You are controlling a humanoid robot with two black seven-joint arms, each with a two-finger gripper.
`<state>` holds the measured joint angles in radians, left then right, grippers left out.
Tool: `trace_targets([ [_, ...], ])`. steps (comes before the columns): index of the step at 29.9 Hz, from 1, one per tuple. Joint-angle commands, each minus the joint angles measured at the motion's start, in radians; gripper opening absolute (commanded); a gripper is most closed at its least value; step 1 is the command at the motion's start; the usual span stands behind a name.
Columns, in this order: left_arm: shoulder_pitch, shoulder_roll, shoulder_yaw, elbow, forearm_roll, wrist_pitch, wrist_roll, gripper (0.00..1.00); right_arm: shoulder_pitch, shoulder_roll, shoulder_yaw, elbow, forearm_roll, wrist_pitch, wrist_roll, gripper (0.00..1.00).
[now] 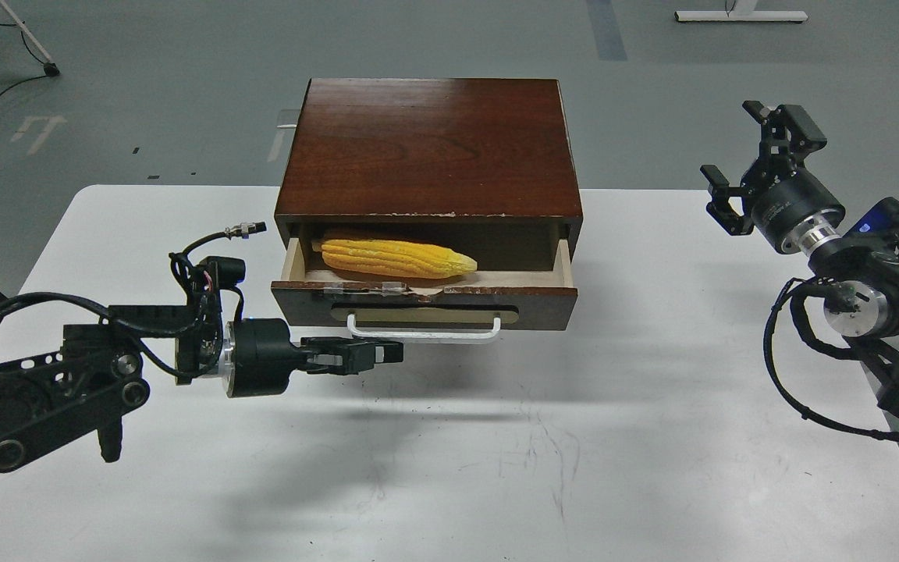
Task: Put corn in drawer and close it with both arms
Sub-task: 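Push the drawer front with the left gripper toward the cabinet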
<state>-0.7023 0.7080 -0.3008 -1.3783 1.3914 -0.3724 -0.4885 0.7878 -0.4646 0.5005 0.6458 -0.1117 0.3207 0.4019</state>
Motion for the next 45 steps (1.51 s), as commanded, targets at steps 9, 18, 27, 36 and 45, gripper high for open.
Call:
trace_targets([
  [9,-0.008,-0.01,-0.018,0.035,0.0,-0.003,0.0,0.0,-0.007,-0.002,-0.002,0.0,-0.002,0.001,0.0,1.0],
  [18,-0.029,-0.085,-0.017,0.111,0.001,-0.003,0.0,0.0,-0.002,-0.012,-0.002,0.006,-0.006,0.003,-0.012,1.0],
  [27,-0.084,-0.134,-0.011,0.174,0.003,-0.006,0.0,0.0,-0.005,-0.032,-0.002,0.009,-0.005,0.005,-0.014,1.0],
  [36,-0.103,-0.169,-0.011,0.238,0.001,-0.005,0.0,0.0,-0.007,-0.031,-0.002,0.009,-0.005,0.005,-0.015,1.0],
  [45,-0.123,-0.2,-0.008,0.294,0.0,-0.005,0.0,0.0,-0.007,-0.031,-0.002,0.009,-0.005,0.005,-0.014,1.0],
])
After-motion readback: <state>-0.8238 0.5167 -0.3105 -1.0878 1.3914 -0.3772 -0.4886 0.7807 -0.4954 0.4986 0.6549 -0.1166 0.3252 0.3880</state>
